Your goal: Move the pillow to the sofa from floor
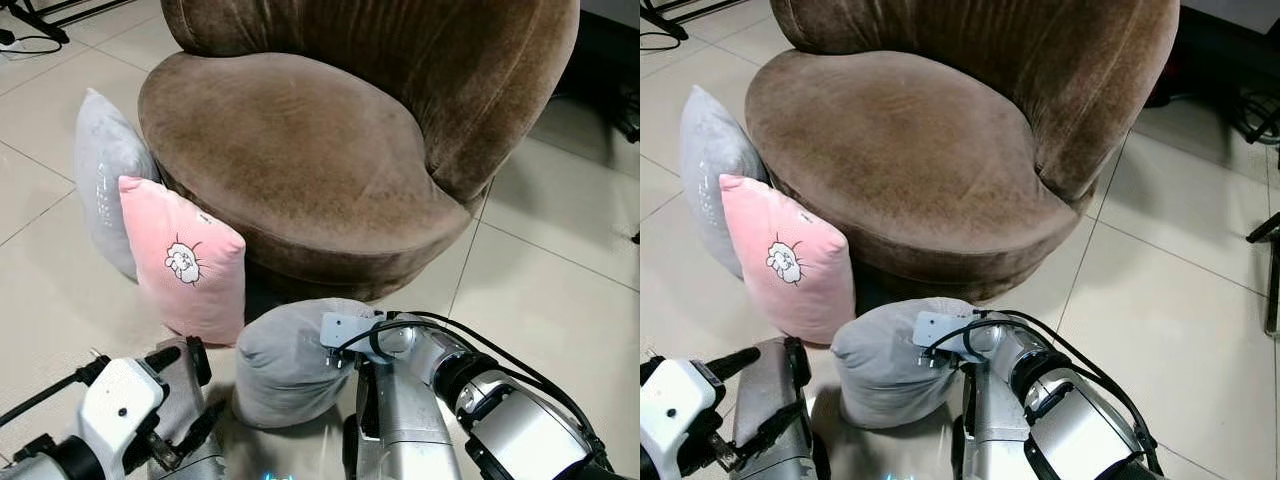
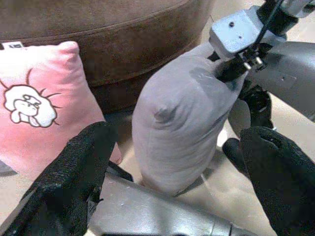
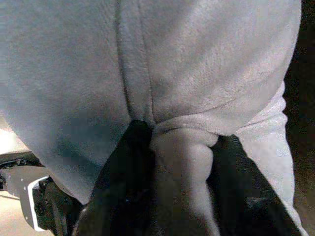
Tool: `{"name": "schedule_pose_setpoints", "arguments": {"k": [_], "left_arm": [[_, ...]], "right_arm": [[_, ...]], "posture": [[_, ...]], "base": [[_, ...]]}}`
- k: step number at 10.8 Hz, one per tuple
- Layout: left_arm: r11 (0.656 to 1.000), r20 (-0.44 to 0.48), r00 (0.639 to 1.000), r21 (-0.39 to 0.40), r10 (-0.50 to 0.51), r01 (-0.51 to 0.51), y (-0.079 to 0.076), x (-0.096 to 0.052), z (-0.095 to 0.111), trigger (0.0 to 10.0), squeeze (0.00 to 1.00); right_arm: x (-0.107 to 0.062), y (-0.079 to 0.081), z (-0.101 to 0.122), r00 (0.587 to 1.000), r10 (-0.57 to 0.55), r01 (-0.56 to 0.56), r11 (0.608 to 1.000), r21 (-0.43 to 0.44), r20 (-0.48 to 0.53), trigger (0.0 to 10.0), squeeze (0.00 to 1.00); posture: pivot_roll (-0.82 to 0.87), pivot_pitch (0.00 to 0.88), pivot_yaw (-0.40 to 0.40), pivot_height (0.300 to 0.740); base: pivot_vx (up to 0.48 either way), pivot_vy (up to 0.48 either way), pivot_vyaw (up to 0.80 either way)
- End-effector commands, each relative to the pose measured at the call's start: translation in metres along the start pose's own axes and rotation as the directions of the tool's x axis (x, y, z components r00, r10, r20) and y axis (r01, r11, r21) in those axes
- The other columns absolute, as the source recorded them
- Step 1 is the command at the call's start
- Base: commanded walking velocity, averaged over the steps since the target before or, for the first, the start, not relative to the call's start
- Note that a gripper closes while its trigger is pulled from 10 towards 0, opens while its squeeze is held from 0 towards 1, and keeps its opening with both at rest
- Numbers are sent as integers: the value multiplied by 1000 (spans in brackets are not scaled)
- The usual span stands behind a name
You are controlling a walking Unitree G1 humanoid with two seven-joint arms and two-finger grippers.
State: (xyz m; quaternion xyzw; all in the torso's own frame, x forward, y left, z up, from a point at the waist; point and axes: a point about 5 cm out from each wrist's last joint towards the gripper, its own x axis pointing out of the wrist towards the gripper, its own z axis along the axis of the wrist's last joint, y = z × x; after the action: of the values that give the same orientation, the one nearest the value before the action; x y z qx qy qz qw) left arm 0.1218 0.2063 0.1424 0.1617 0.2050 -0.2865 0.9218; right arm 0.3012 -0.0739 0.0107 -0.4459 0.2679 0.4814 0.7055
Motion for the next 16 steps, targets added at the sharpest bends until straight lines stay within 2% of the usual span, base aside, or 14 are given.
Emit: {"name": "schedule_pose_setpoints", "arguments": {"k": [1, 5, 7, 8, 9, 11, 12, 13, 14, 16], "left_arm": [[1000, -1, 1000, -1, -14, 14, -4, 2, -2, 10000, 0], [1000, 14, 1000, -23, -1, 2, -9, 12, -6, 10000, 0], [999, 20, 999, -29, 40, -39, -4, 19, -10, 10000, 0], [997, 24, 997, -32, 69, -68, -4, 20, -11, 10000, 0], [992, 30, 993, -40, 118, -117, 0, 25, -15, 10000, 0], [986, 30, 986, -36, 165, -164, 4, 30, -19, 10000, 0], [965, 61, 964, -34, 260, -258, 14, 38, -13, 10000, 0], [945, 97, 941, -59, 325, -321, 25, 44, -7, 10000, 0], [903, 172, 888, -129, 427, -410, 38, 52, 8, 10000, 0], [865, 209, 841, -169, 500, -472, 49, 58, 16, 10000, 0]], "right_arm": [[1, 11, -15, 998, 40, -38, 999, 37, -55, 0, 0], [1, 8, -12, 1000, 4, -3, 998, 69, -18, 0, 0], [-1, 1, 0, 993, -58, 38, 983, 182, 105, 0, 0], [-3, -1, 2, 982, -86, 44, 970, 239, 169, 0, 0], [-8, -3, 2, 959, -136, 46, 940, 337, 248, 0, 0], [-14, -7, -4, 933, -212, 61, 889, 454, 290, 0, 0], [-35, -22, -6, 858, -363, 79, 793, 605, 363, 0, 0], [-49, -36, -3, 806, -450, 93, 738, 669, 385, 0, 0], [-90, -59, 1, 687, -601, 116, 647, 754, 409, 0, 0], [-129, -72, 2, 596, -678, 124, 606, 785, 429, 0, 0]], "posture": [[52, 129, -124, 470], [39, 68, -135, 470], [35, 0, -143, 470], [39, 0, -146, 470], [41, 0, -143, 470], [38, 0, -132, 470], [34, 0, -114, 470], [23, 0, -100, 470], [23, 0, -92, 470], [27, 0, -97, 470]], "base": [[0, 0, 0], [0, 0, 0], [0, 0, 0], [0, 0, 0], [0, 0, 0], [0, 0, 0], [0, 0, 0], [0, 0, 0], [0, 0, 0], [0, 0, 0]]}}
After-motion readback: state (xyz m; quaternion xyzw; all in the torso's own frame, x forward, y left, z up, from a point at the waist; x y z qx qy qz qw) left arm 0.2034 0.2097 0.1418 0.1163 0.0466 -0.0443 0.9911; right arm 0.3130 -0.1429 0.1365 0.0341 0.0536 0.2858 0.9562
